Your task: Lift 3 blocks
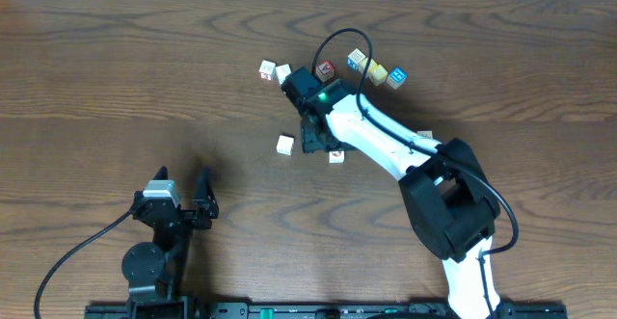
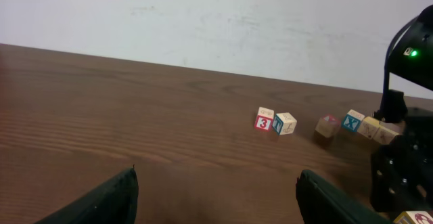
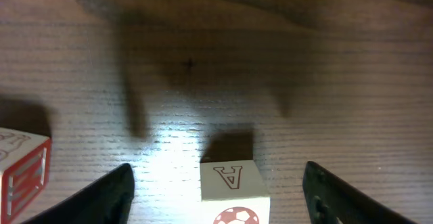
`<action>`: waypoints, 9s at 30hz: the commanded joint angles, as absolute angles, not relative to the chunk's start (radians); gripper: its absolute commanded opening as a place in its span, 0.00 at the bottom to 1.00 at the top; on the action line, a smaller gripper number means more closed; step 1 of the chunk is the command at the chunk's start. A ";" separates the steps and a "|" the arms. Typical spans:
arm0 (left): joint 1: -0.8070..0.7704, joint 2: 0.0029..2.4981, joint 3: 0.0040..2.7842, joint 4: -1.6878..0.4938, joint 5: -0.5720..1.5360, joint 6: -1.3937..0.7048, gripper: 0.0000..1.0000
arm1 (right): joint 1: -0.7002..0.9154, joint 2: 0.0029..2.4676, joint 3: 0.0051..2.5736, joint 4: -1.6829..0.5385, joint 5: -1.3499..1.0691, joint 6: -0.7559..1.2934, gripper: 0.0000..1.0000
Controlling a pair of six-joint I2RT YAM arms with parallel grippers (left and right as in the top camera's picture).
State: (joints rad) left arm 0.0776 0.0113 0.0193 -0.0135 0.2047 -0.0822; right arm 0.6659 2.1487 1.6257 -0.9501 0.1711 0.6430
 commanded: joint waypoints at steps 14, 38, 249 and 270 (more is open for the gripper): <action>0.082 0.010 0.004 -0.048 0.228 -0.088 0.75 | 0.599 2.172 1.545 -0.912 -0.035 0.475 0.59; 0.082 0.010 0.004 -0.048 0.228 -0.088 0.75 | 0.567 2.171 1.583 -0.991 -0.025 0.450 0.22; 0.082 0.010 0.004 -0.048 0.228 -0.088 0.75 | 0.842 2.310 1.820 -0.863 0.239 0.949 0.65; 0.082 0.010 0.004 -0.048 0.228 -0.088 0.75 | 0.838 2.328 1.783 -0.854 0.248 0.999 0.61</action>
State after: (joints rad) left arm 0.0776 0.0113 0.0193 -0.0135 0.2047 -0.0822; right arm 0.8463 2.2951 1.7908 -0.8471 0.2329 0.9649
